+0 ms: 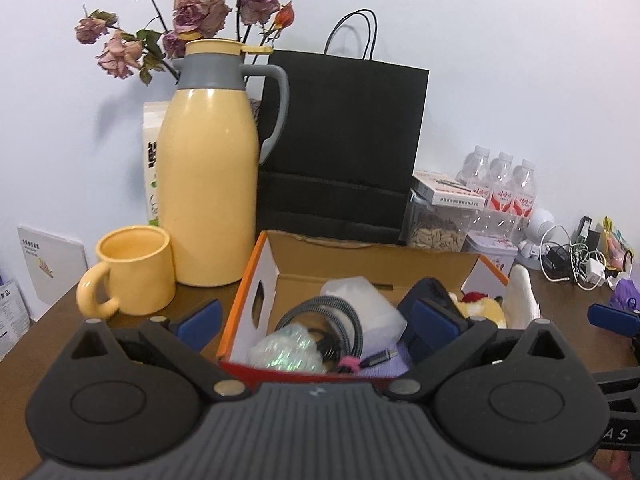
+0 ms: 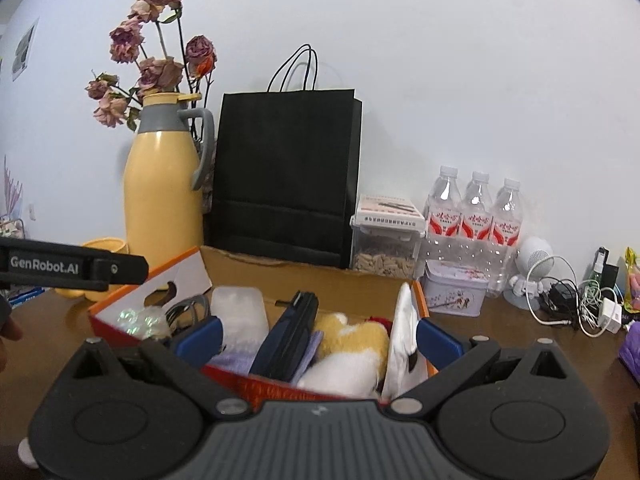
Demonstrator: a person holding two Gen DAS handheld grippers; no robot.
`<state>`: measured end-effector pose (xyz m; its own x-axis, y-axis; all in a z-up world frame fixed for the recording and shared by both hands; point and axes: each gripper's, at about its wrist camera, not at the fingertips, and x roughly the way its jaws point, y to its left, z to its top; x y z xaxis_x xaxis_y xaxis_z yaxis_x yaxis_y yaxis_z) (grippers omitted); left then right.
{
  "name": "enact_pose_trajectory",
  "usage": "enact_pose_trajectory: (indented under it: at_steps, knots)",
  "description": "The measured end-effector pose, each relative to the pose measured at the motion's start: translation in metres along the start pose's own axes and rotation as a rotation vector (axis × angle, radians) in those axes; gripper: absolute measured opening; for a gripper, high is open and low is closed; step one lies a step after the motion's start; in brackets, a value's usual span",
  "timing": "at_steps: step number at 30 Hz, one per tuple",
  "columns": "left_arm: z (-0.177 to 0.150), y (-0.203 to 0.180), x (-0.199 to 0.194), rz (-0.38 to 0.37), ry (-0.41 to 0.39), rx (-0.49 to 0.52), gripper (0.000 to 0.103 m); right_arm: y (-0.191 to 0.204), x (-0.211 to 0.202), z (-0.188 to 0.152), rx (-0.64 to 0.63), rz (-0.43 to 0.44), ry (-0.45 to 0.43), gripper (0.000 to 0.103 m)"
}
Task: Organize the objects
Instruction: 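Withdraw both grippers from the box back toward the table items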
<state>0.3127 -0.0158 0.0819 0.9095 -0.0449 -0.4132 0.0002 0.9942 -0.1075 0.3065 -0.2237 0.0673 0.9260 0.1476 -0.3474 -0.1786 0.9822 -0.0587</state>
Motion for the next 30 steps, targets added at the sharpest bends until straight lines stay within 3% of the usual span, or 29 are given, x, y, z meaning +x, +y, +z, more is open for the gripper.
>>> enact_pose_trajectory:
  at_steps: [15, 30]
  knots:
    - [-0.039, 0.021, -0.046, 0.047, 0.076, -0.001, 0.103, 0.013, -0.053, -0.040, 0.007, 0.012, 0.071, 0.103]
    - [-0.075, 0.042, -0.064, 0.112, 0.185, 0.023, 0.103, 0.016, -0.073, -0.081, -0.015, 0.039, 0.189, 0.103]
